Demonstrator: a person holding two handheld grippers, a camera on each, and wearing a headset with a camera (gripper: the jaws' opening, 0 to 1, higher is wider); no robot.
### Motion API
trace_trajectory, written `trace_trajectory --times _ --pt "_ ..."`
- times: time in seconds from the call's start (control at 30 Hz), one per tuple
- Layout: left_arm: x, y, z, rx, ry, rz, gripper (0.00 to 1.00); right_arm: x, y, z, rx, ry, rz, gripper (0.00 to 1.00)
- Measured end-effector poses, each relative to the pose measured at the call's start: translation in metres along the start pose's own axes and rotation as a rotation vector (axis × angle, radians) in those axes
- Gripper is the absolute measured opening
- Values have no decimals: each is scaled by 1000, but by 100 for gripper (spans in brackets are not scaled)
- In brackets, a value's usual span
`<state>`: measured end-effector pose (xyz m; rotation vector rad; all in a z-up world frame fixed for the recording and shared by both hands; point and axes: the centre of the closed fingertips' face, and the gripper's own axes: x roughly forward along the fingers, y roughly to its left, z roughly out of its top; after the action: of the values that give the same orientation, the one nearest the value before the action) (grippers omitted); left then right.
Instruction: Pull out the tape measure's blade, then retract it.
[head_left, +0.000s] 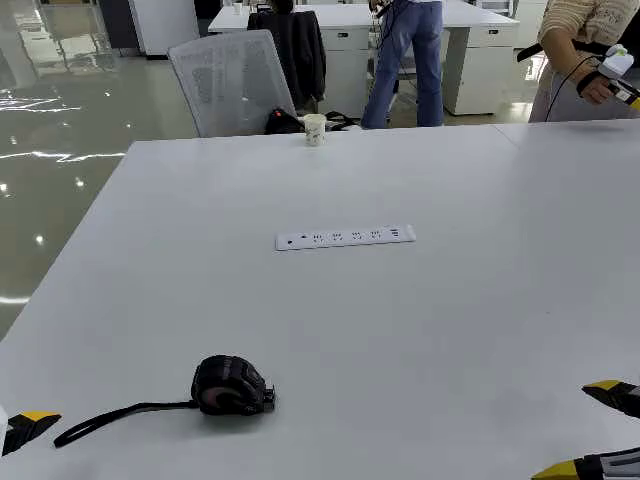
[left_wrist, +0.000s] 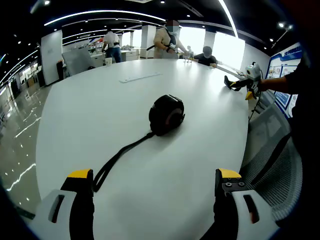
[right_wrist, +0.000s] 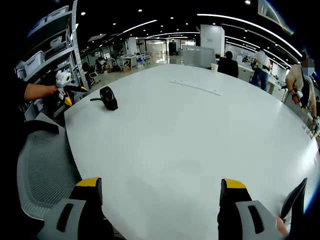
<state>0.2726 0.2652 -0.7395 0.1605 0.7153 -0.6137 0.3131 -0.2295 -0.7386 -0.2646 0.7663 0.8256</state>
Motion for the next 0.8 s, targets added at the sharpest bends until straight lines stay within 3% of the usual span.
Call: trace_trajectory --times 0.33,0.5,0.6,0.67,0.8 --pt "0 -2 -3 6 8 -10 98 -1 -1 0 11 -4 -5 97" --pt "1 -4 -3 8 17 -20 97 3 7 -3 13 10 24 95" --pt "2 -4 -1 26 25 -26 97 8 6 -3 -8 12 26 99" --pt "4 -3 1 54 28 -28 96 10 -2 5 -86 -34 -3 99" --pt "10 -3 7 107 42 -52 96 18 -3 1 -84 13 15 99"
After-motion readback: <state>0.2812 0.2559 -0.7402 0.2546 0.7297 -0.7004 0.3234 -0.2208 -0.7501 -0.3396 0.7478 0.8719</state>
